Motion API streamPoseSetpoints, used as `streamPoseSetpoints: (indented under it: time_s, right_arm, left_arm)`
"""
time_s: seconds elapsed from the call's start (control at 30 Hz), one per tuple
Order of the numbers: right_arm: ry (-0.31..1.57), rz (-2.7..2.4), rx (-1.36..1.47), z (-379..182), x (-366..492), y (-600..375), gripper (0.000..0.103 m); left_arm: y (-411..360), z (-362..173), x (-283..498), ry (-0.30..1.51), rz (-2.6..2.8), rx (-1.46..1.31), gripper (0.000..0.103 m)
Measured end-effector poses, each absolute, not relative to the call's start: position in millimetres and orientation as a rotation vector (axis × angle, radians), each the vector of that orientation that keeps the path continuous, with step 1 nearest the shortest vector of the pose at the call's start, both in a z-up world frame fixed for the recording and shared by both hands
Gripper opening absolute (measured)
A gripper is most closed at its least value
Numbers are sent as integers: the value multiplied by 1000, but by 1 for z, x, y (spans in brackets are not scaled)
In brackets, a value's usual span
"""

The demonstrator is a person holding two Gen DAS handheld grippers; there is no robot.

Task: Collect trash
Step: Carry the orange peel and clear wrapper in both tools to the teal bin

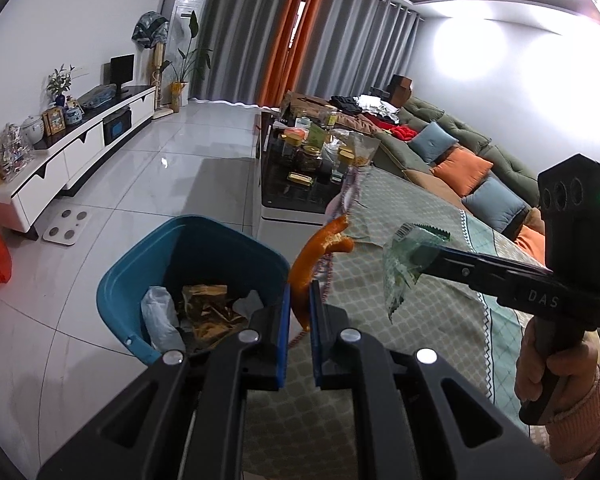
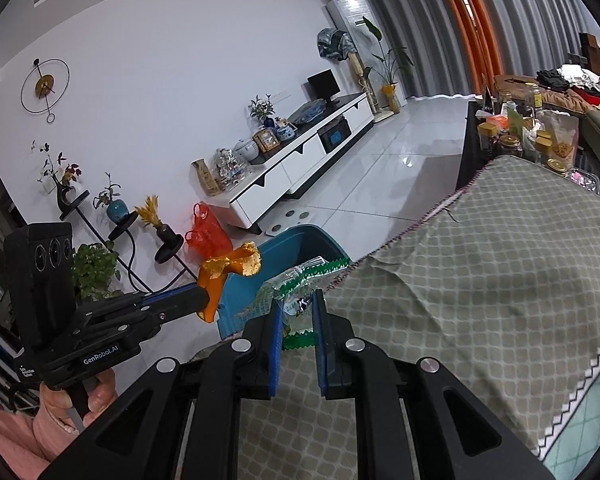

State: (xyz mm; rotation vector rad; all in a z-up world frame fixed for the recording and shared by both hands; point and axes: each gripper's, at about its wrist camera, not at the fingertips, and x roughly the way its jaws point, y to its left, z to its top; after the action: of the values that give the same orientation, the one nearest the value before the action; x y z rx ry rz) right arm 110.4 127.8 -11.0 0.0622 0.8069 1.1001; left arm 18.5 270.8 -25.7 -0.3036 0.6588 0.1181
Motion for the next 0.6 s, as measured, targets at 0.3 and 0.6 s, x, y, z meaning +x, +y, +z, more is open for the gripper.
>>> streamPoseSetpoints:
  time_s: [0.3,0.6]
  right_arm:
    - [813,1115,43,-11,111,149,14]
    - [818,1117,28,-11,112,165,14]
  left_arm:
    - [280,-26,19,656,142,-310,10]
    - [288,-25,20,652,162,-314,10]
